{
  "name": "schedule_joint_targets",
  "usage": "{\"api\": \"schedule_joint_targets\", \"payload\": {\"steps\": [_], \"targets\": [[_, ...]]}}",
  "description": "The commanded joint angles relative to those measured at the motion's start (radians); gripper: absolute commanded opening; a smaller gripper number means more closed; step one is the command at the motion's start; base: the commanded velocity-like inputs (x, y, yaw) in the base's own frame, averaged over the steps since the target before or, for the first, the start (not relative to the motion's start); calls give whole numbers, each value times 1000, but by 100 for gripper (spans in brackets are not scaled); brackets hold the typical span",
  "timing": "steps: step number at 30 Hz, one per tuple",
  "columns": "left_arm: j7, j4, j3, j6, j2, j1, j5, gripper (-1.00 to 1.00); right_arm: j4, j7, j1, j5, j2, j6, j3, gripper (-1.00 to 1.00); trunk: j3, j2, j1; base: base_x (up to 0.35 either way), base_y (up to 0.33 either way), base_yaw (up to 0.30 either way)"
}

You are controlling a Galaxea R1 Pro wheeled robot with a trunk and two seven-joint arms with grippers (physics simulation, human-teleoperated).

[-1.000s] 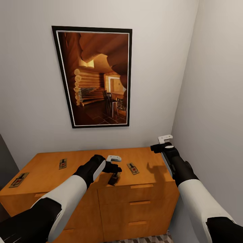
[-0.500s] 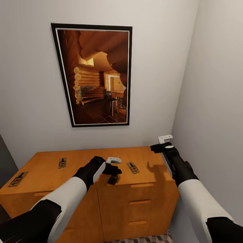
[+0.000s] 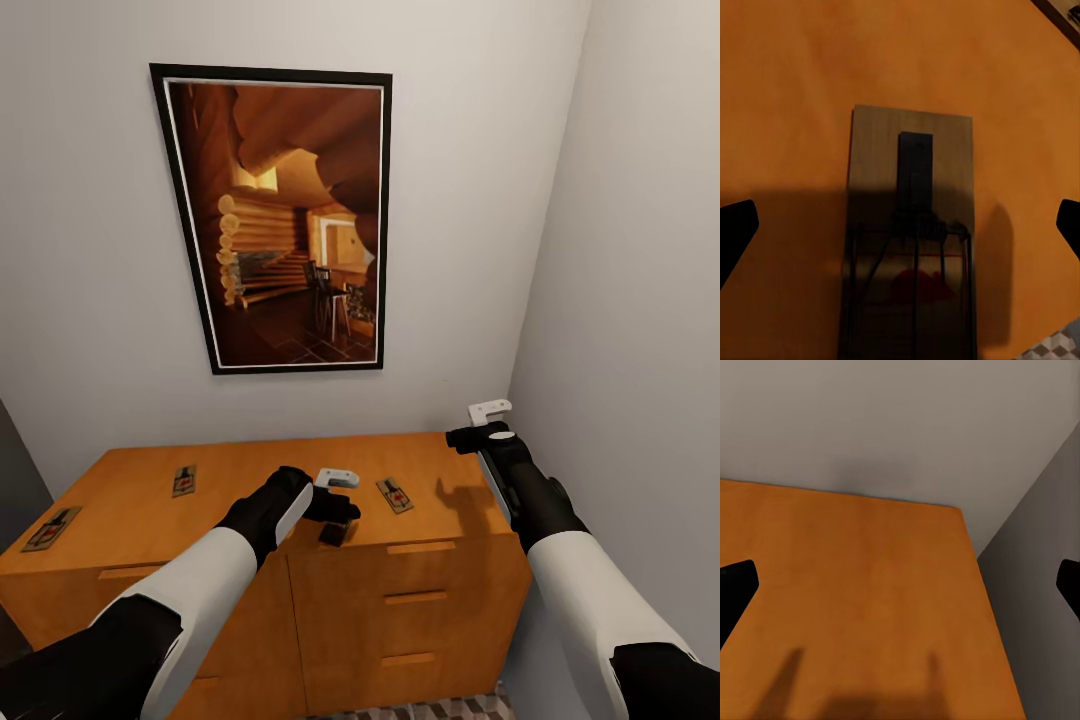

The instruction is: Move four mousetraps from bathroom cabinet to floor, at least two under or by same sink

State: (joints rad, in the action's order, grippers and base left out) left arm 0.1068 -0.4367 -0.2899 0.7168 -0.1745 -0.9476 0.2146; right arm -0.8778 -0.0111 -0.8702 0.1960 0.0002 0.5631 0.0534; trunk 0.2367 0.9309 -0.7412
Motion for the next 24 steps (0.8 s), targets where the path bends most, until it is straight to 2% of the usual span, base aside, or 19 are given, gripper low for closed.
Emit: {"api": "schedule_joint_targets", "payload": {"steps": [1, 24], "targets": [[-1, 0, -2, 4, 0, -1, 5, 100, -1, -1, -1, 5, 0, 6, 2, 100, 1, 1, 0, 0, 0, 0], [0, 0, -2, 4, 0, 1, 5, 100, -1, -1, -1, 5, 0, 6, 2, 100, 1, 1, 0, 0, 0, 0]]}}
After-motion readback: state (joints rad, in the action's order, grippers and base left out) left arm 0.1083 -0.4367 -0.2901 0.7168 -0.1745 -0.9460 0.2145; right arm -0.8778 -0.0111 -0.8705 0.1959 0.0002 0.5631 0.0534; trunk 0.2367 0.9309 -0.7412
